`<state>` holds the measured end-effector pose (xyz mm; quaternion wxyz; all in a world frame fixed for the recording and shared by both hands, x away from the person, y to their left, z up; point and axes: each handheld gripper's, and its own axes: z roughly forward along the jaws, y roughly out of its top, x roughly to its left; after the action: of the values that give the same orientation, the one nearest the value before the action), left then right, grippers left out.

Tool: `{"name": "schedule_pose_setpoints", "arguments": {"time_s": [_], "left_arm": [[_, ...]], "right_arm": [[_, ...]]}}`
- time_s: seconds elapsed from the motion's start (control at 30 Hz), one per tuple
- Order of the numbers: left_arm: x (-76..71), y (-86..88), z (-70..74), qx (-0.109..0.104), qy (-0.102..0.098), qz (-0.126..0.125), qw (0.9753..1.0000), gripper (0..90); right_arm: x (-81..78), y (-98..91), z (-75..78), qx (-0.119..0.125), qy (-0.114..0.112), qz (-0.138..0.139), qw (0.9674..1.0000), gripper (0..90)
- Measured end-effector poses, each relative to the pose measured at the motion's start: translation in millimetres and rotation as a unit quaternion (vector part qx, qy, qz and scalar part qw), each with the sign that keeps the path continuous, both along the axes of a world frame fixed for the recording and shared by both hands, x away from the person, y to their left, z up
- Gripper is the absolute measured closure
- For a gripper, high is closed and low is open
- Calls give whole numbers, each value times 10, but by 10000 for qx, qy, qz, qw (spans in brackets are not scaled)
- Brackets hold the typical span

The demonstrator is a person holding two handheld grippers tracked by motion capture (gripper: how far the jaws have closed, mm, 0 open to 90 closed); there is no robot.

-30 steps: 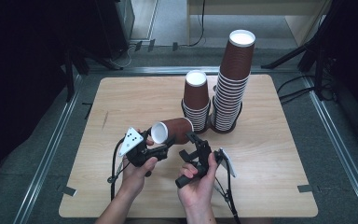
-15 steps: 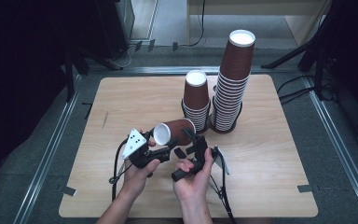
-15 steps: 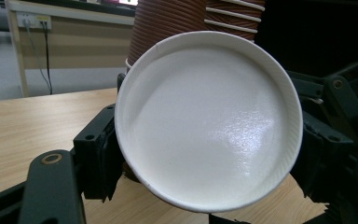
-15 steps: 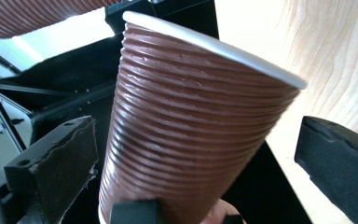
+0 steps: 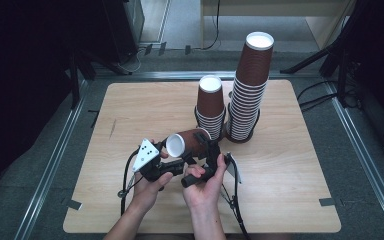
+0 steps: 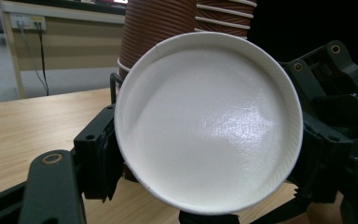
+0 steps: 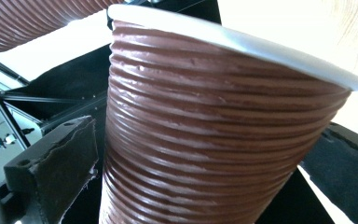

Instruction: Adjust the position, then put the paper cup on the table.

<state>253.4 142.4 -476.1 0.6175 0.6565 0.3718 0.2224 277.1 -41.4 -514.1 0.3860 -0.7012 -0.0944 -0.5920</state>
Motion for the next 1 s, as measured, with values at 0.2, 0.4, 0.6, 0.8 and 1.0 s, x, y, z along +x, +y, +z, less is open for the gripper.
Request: {"name": "schedule_pose_setpoints", "arguments": {"time_s": [0.2, 0.4, 0.6, 0.8, 1.0], "left_arm": [[21, 8, -12, -23, 103, -69, 9999, 226], [33, 29, -9, -100, 229, -143, 9996, 216], [56, 93, 0, -237, 473, -421, 9977, 24], [47, 191, 16, -316, 464, -496, 9972, 0], [48, 303, 36, -422, 533, -382, 9970, 0]], "right_arm": [[37, 18, -11, 2, 19, -32, 10000, 92], [26, 17, -2, -103, -88, -57, 9999, 120], [17, -15, 22, -522, -295, -293, 9978, 130], [10, -106, 94, -1197, -653, -632, 9886, 130], [-43, -267, 200, -2855, -1415, -1237, 9398, 128]]}}
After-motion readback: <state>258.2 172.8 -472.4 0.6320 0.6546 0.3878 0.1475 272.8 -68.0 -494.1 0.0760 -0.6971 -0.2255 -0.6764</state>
